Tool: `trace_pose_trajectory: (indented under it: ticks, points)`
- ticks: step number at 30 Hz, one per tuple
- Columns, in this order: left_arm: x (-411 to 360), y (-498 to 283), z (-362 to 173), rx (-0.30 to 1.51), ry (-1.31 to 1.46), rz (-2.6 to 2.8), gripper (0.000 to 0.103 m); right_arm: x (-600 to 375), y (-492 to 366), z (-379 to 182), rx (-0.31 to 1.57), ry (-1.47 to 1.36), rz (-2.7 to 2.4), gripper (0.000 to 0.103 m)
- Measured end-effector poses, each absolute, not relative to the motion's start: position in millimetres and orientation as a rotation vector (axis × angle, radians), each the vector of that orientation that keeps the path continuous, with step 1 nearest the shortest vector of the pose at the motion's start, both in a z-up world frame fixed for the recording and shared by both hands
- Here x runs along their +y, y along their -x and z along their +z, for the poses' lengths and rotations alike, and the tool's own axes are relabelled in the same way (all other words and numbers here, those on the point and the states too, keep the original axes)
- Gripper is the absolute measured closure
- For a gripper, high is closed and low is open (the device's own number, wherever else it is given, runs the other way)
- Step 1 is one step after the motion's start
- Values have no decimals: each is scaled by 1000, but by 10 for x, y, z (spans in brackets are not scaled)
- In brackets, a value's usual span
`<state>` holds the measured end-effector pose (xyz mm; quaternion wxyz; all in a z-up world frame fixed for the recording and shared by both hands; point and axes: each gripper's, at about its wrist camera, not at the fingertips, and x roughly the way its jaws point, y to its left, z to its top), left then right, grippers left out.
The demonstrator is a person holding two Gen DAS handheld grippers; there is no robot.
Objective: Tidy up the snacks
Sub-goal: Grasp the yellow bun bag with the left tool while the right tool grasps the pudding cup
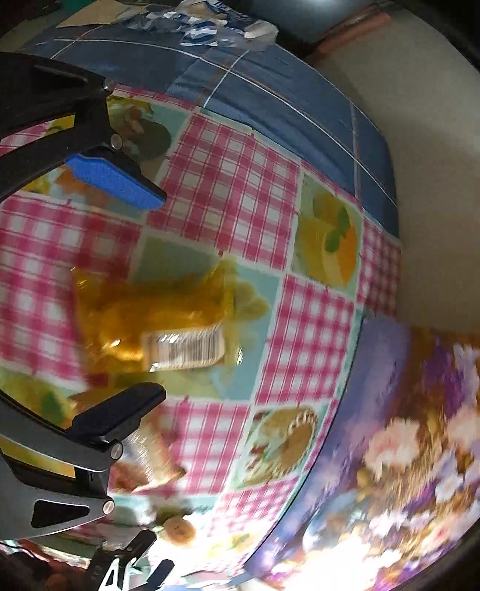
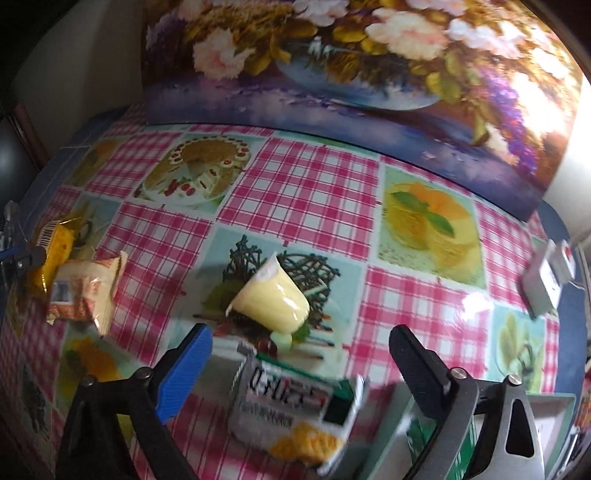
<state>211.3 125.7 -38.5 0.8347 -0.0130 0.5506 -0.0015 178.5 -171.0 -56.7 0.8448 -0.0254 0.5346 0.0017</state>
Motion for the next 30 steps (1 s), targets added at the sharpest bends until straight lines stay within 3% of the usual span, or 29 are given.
trace_pose_trajectory:
  ticks: [5,8,10,12,16,18,30]
  points:
    - [1233,-2280,-527,1193,34,-18,8,-1601,-1971,-654,1140,113,29,17]
    - [1197,-2328,-582,1196,25,-20,9,-1526,-2045,-679,1145,147,51,30]
    - [1187,-2362,-629,1202,23,-19,9,-1495,-2077,-687,1146,154,69,44]
    - [1169,-2369,-656,1206,21,-17,17,-1477,-2101,-692,1146,160,74,52]
    - [1170,-2388,-695,1207,17,-15,39,-1469,-2108,-697,1143,161,75,53]
    - [1154,-2372,-680,1190,3,-10,59,-1471,-2112,-701,1139,157,75,53]
    - [1097,-2082,-291,1099,21,61,62,-1559,-1851,-431,1083,26,47,54]
